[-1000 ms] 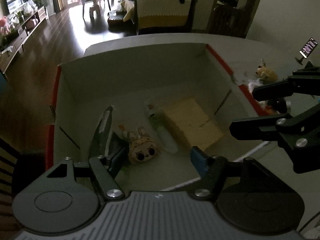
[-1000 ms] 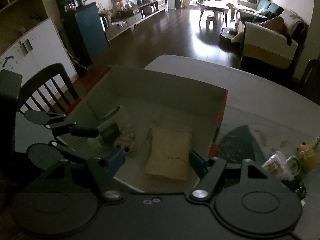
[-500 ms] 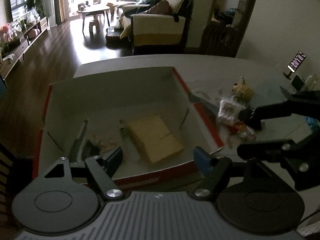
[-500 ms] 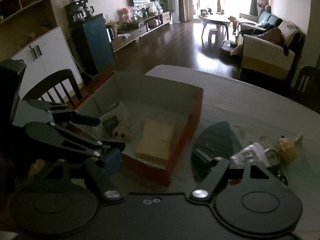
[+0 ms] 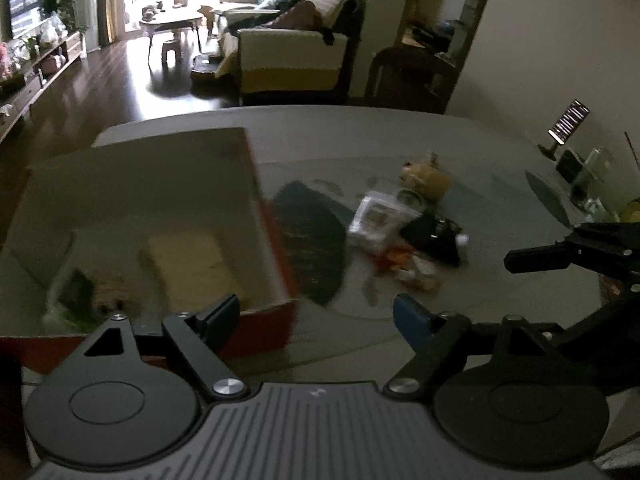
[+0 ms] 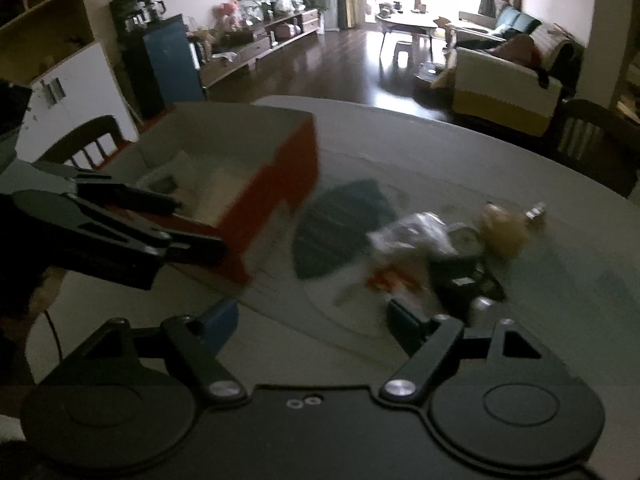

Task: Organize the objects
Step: 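Move both grippers back toward the remaining items on the table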

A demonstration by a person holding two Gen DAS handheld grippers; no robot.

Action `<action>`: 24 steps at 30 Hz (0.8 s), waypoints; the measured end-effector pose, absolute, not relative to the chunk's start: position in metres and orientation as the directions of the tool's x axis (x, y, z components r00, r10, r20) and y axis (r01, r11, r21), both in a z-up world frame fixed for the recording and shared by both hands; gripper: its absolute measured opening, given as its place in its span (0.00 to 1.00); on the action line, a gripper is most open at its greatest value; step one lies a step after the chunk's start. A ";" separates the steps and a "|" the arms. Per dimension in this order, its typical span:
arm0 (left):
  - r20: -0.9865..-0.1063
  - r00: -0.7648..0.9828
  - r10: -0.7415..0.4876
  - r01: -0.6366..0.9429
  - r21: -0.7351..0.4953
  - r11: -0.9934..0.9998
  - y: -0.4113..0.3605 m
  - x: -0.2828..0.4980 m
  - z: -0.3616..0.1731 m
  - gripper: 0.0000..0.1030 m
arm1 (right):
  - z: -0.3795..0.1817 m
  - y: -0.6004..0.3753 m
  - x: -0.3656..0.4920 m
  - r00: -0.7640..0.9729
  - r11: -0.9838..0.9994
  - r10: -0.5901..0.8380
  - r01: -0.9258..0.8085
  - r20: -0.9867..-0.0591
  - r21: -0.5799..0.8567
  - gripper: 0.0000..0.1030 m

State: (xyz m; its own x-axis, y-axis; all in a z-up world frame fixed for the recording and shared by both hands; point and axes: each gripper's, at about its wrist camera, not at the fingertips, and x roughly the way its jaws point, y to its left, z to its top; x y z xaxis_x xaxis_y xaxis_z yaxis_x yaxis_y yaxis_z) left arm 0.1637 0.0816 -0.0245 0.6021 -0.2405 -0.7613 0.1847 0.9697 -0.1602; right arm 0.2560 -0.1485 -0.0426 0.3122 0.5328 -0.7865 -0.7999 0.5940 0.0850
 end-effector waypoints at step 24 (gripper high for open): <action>-0.788 0.567 -0.241 0.221 -0.137 0.966 -0.042 0.203 -0.098 0.98 | -0.100 -0.241 0.356 0.352 0.708 0.409 -0.704 -0.842 0.050 0.79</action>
State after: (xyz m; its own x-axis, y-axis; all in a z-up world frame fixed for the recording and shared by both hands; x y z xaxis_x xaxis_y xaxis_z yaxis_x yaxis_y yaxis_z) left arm 0.2026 -0.0418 -0.0977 0.5669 -0.2413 -0.7877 0.2212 0.9656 -0.1366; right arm 0.3561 -0.2413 -0.1002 0.3521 0.4090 -0.8419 -0.7041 0.7084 0.0497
